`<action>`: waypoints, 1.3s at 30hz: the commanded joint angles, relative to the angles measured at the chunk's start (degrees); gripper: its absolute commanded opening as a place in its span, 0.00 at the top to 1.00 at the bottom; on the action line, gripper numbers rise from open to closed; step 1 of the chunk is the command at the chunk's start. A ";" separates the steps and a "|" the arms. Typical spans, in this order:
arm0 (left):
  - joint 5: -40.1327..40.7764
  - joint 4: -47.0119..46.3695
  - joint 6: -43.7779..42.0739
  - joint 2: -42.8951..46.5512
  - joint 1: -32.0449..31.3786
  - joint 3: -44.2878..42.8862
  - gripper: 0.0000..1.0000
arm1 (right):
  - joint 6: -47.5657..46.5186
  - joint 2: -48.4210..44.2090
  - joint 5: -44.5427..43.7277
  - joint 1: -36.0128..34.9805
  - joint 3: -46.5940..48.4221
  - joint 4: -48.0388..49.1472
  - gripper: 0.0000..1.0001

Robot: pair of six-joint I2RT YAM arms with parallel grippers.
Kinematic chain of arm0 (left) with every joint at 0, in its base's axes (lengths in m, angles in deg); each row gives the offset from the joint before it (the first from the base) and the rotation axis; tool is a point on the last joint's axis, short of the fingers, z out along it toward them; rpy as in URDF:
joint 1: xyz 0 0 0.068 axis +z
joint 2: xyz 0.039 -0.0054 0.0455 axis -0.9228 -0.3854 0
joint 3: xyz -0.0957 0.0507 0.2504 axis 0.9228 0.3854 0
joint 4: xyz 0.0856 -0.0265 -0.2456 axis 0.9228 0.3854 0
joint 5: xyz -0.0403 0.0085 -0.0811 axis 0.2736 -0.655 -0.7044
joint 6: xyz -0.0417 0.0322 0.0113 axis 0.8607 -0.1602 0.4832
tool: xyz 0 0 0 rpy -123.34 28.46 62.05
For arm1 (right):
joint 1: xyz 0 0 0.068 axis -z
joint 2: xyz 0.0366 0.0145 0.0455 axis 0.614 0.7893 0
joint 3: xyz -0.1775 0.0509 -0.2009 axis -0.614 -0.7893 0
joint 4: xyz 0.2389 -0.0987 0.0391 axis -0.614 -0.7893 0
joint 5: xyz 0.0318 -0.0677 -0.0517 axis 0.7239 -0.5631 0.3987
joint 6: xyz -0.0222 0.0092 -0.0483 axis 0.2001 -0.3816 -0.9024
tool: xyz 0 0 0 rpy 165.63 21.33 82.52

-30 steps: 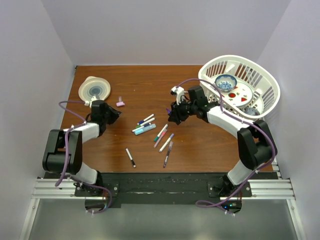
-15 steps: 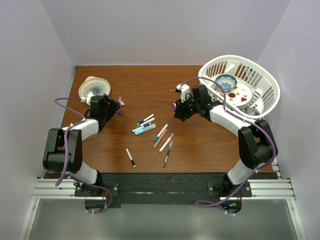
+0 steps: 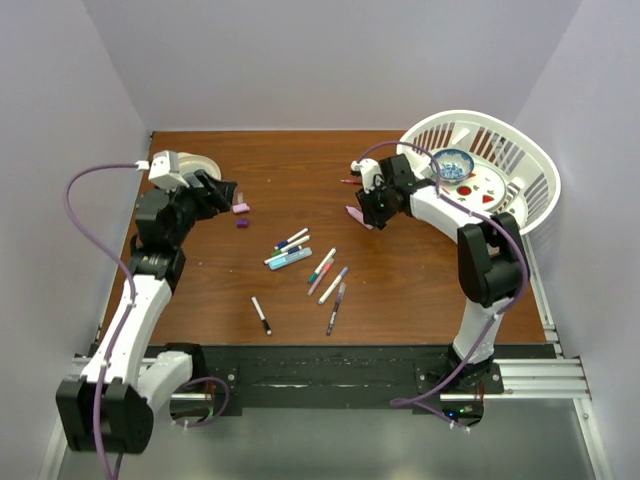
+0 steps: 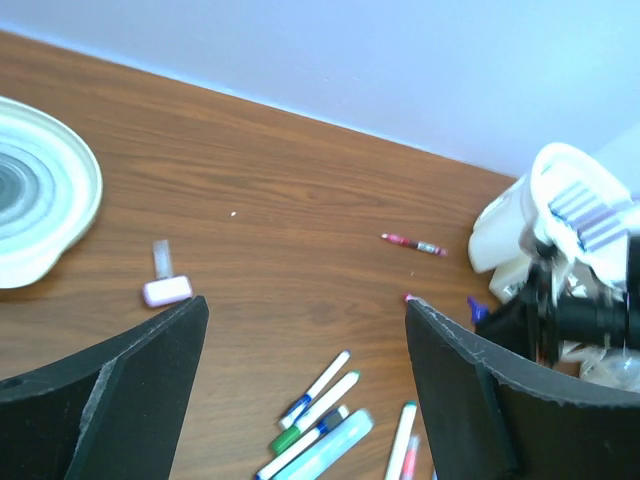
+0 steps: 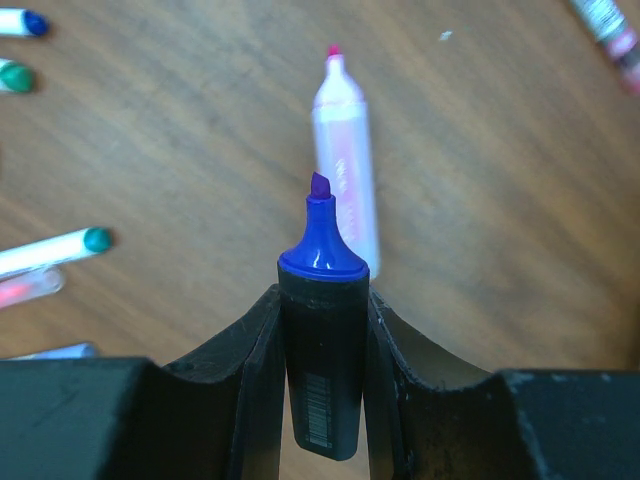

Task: Open the pen caps

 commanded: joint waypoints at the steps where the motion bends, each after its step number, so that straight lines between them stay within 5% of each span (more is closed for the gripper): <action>1: -2.72 5.49 -9.40 6.07 -0.09 3.14 0.14 | -7.39 6.76 -0.07 1.02 12.88 -10.40 0.85; 9: -2.99 5.67 -10.55 8.54 -1.14 2.35 0.14 | -8.37 19.97 -0.75 2.08 31.72 -22.20 0.78; 23: -0.79 9.19 -11.78 7.40 -1.93 1.21 0.13 | -7.14 14.71 0.90 2.16 31.57 -22.12 0.48; 29: -0.10 9.45 -12.13 6.43 -2.28 1.91 0.14 | -8.63 0.49 15.47 1.99 20.77 -19.93 0.44; 34: 2.18 17.59 -7.84 6.78 -5.18 2.44 0.16 | -6.71 -16.98 33.76 0.85 -0.14 -7.55 0.38; 39: 14.75 30.26 -0.54 3.63 -18.95 -1.24 0.16 | 0.58 -24.67 39.75 0.85 -11.68 6.44 0.40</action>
